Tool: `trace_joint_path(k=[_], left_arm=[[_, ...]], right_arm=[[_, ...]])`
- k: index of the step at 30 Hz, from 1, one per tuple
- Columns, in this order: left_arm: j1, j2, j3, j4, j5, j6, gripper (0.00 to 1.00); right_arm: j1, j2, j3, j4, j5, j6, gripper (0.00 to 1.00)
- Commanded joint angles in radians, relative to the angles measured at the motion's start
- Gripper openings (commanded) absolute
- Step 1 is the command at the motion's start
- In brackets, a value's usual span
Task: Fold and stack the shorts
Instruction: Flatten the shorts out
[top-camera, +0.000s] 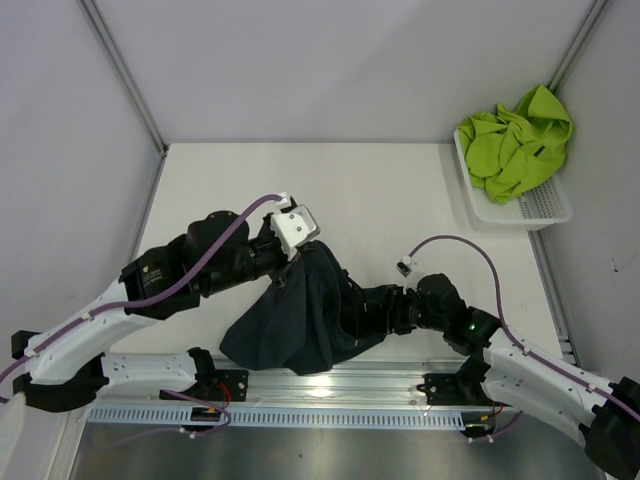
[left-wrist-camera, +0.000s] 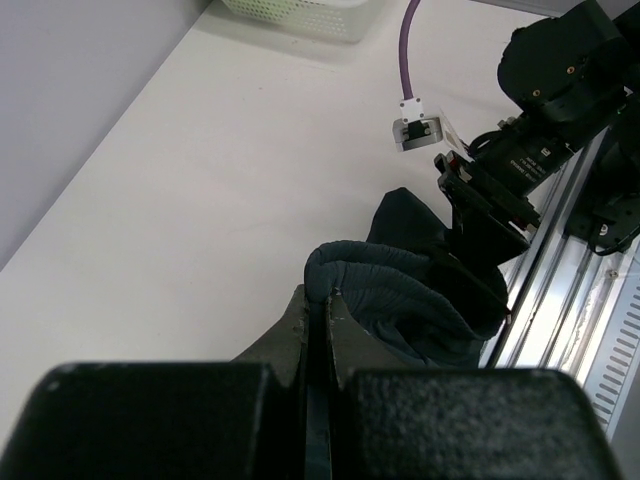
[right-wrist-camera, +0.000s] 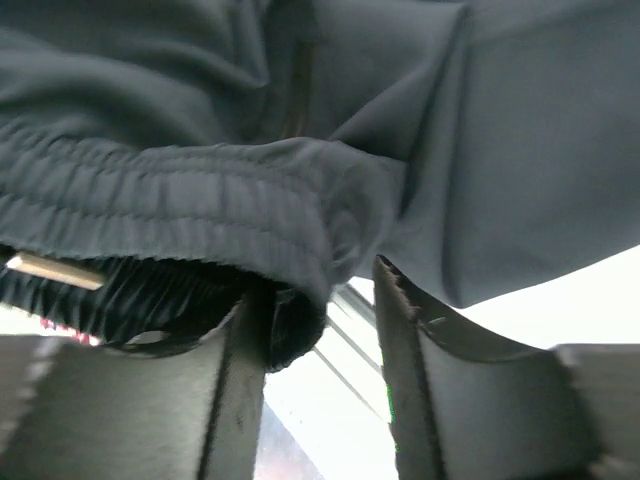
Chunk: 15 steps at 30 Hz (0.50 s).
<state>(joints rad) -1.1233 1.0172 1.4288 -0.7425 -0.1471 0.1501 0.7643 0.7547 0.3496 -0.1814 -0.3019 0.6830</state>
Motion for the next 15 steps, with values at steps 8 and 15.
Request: trace_joint_path(k=[8,15], left_arm=[[0.02,-0.068,0.027,0.034,-0.014,0.014,0.0],[0.059,-0.124,-0.001,0.034,-0.036,0.008,0.0]], right_arm=[[0.01,0.058,0.074,-0.016,0.188,0.004,0.12],[-0.014,0.175,0.296,-0.285,0.388,-0.086,0.0]])
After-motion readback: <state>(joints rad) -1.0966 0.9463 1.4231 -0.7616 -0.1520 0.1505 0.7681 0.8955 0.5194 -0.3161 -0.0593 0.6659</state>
